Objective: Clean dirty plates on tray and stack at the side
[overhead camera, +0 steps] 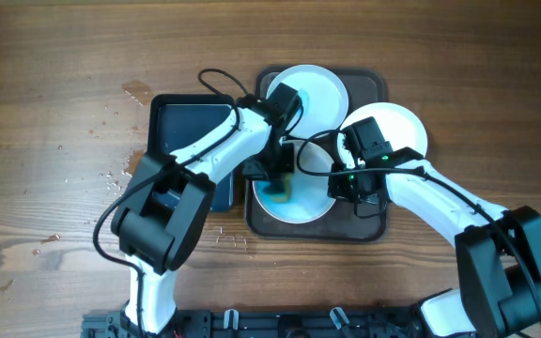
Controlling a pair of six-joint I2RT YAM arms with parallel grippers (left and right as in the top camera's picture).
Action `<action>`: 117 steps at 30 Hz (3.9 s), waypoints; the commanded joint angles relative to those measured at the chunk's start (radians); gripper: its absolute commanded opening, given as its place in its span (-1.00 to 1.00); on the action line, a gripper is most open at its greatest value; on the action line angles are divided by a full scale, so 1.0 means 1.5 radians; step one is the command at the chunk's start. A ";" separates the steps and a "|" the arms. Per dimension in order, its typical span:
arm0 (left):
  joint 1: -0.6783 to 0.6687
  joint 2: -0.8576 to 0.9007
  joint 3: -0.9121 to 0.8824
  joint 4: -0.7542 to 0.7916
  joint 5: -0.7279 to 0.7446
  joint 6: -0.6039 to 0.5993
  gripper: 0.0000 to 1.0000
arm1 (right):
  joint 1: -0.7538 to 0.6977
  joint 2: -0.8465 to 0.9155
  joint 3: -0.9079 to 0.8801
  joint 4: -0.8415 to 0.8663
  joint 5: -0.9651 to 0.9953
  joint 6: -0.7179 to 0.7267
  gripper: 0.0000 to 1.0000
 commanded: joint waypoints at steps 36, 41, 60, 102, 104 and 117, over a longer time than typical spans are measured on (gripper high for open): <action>0.099 -0.197 -0.015 -0.017 0.150 0.032 -0.92 | -0.002 0.012 -0.001 -0.011 0.025 -0.003 -0.91; 0.274 -0.265 -0.023 -0.118 -0.082 0.061 -0.92 | -0.002 0.012 -0.001 -0.006 0.022 -0.003 -0.91; 0.432 -0.413 -0.027 -0.124 -0.050 0.038 0.50 | 0.006 0.043 0.451 -0.346 -0.083 -0.140 -0.91; 0.559 -0.546 -0.010 -0.166 -0.046 0.029 1.00 | 0.529 0.250 0.750 -0.276 0.978 -0.178 -0.91; 0.559 -0.546 -0.010 -0.166 -0.046 0.029 1.00 | 0.529 0.250 0.750 -0.277 1.018 -0.180 -0.91; 0.559 -0.546 -0.010 -0.166 -0.046 0.029 1.00 | 0.530 0.250 0.750 -0.259 1.057 -0.231 -0.91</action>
